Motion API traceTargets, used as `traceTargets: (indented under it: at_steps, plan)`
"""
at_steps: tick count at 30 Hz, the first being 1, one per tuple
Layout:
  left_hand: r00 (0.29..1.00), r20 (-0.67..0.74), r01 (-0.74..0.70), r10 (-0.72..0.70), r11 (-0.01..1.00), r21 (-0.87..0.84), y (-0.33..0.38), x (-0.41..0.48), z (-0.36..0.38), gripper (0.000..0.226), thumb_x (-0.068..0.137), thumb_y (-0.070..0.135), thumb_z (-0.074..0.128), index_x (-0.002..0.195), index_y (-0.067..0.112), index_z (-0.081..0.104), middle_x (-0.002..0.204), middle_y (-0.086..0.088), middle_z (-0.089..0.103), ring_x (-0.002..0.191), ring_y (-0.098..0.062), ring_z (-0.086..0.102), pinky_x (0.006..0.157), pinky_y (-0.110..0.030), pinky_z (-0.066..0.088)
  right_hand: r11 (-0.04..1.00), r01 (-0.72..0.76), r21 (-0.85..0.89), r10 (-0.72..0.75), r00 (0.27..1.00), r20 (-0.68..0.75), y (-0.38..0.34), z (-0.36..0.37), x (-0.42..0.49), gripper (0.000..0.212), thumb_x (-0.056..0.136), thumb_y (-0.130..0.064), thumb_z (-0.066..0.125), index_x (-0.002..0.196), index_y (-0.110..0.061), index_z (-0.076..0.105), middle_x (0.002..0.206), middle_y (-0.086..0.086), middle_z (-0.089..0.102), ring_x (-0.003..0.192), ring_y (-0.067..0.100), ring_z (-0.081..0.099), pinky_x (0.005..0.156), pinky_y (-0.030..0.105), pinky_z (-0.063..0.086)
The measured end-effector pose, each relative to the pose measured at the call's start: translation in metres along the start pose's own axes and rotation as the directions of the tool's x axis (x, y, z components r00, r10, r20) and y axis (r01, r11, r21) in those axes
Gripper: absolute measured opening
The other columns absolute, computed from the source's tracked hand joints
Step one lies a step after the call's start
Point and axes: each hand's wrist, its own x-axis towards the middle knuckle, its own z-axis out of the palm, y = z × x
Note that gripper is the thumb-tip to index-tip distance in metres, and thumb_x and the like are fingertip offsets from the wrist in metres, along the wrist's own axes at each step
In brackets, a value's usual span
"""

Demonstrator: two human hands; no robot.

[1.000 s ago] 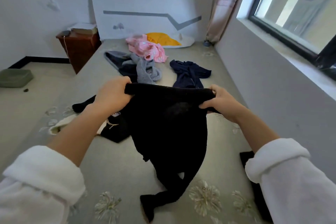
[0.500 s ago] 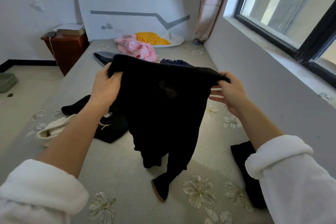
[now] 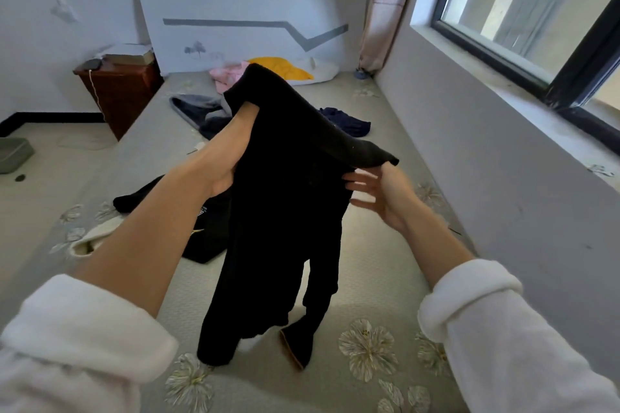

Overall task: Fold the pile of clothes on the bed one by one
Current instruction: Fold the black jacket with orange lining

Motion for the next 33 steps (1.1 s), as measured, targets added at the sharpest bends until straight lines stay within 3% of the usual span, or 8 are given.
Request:
traceTargets:
  at_steps: [6, 9, 11, 16, 20, 24, 29, 33]
  plan:
    - [0.997, 0.035, -0.074, 0.074, 0.997, -0.015, 0.007, 0.002, 0.013, 0.083, 0.073, 0.077, 0.045, 0.143, 0.033, 0.035, 0.129, 0.004, 0.059, 0.111, -0.009, 0.062, 0.089, -0.027, 0.052, 0.987, -0.06, -0.148, 0.107, 0.935, 0.339, 0.061, 0.032, -0.001, 0.031, 0.088, 0.005, 0.057, 0.11, -0.017, 0.057, 0.087, -0.007, 0.071, 0.073, 0.005, 0.067, 0.061, 0.021, 0.051]
    - [0.993, -0.096, -0.067, 0.066, 0.998, -0.005, 0.007, 0.001, 0.008, 0.077, 0.065, 0.076, 0.052, 0.131, 0.036, 0.053, 0.122, 0.004, 0.065, 0.107, -0.012, 0.064, 0.094, -0.034, 0.05, 0.99, -0.025, -0.142, 0.049, 0.985, 0.167, 0.062, 0.039, 0.005, 0.023, 0.097, 0.001, 0.047, 0.081, -0.01, 0.059, 0.06, -0.004, 0.063, 0.047, 0.003, 0.057, 0.053, 0.022, 0.041]
    - [0.976, -0.207, -0.078, 0.071, 0.997, -0.025, 0.005, 0.0, -0.002, 0.045, 0.065, 0.072, 0.055, 0.093, 0.04, 0.07, 0.098, 0.01, 0.074, 0.093, -0.01, 0.07, 0.086, -0.034, 0.052, 0.988, -0.017, -0.153, 0.023, 0.999, 0.037, 0.054, 0.029, 0.013, 0.026, 0.098, -0.002, 0.043, 0.079, -0.013, 0.057, 0.07, 0.003, 0.057, 0.056, 0.012, 0.056, 0.058, 0.027, 0.041]
    - [0.917, -0.397, 0.04, -0.034, 0.999, 0.006, -0.024, -0.002, -0.042, 0.029, 0.07, 0.053, 0.065, 0.076, 0.025, 0.068, 0.06, 0.009, 0.068, 0.058, -0.011, 0.066, 0.057, -0.024, 0.05, 0.946, 0.15, -0.288, -0.216, 0.953, -0.213, 0.026, -0.018, 0.028, 0.021, 0.097, -0.018, 0.043, 0.078, -0.019, 0.051, 0.075, 0.003, 0.051, 0.07, 0.018, 0.048, 0.065, 0.034, 0.04]
    - [0.968, -0.233, 0.125, -0.09, 0.982, 0.143, -0.049, -0.006, -0.071, 0.006, 0.072, 0.027, 0.077, 0.074, 0.022, 0.074, 0.07, -0.005, 0.069, 0.068, -0.023, 0.064, 0.065, -0.033, 0.049, 0.937, 0.141, -0.32, -0.199, 0.967, -0.157, -0.001, -0.042, 0.033, 0.023, 0.094, -0.019, 0.048, 0.072, -0.02, 0.051, 0.069, 0.001, 0.049, 0.064, 0.015, 0.047, 0.059, 0.031, 0.036]
    - [0.921, 0.074, 0.302, -0.382, 0.822, 0.483, -0.052, -0.009, -0.086, 0.051, 0.054, 0.03, 0.088, 0.099, 0.015, 0.07, 0.094, -0.008, 0.073, 0.085, -0.025, 0.071, 0.07, -0.032, 0.056, 0.906, 0.035, -0.421, 0.006, 0.995, 0.095, -0.019, -0.062, 0.024, 0.021, 0.085, -0.031, 0.067, 0.072, -0.015, 0.066, 0.074, 0.006, 0.064, 0.065, 0.019, 0.063, 0.058, 0.028, 0.049]
    - [0.792, 0.051, 0.266, -0.609, 0.418, 0.869, -0.051, -0.01, -0.08, 0.051, 0.058, -0.001, 0.082, 0.1, 0.021, 0.064, 0.097, -0.008, 0.069, 0.088, -0.024, 0.067, 0.068, -0.028, 0.052, 0.564, -0.102, -0.82, 0.541, 0.795, 0.273, -0.031, -0.079, 0.015, 0.052, 0.071, -0.024, 0.082, 0.116, -0.005, 0.062, 0.112, 0.015, 0.069, 0.102, 0.03, 0.067, 0.089, 0.04, 0.054]
    - [0.828, -0.068, 0.324, -0.557, 0.376, 0.868, -0.045, 0.003, -0.093, 0.057, 0.062, -0.013, 0.068, 0.104, 0.024, 0.056, 0.1, -0.012, 0.061, 0.087, -0.027, 0.063, 0.064, -0.032, 0.053, 0.26, -0.033, -0.965, 0.493, 0.864, 0.104, -0.034, -0.081, 0.018, 0.035, 0.061, -0.005, 0.084, 0.088, -0.005, 0.062, 0.088, 0.014, 0.07, 0.078, 0.03, 0.07, 0.061, 0.03, 0.054]
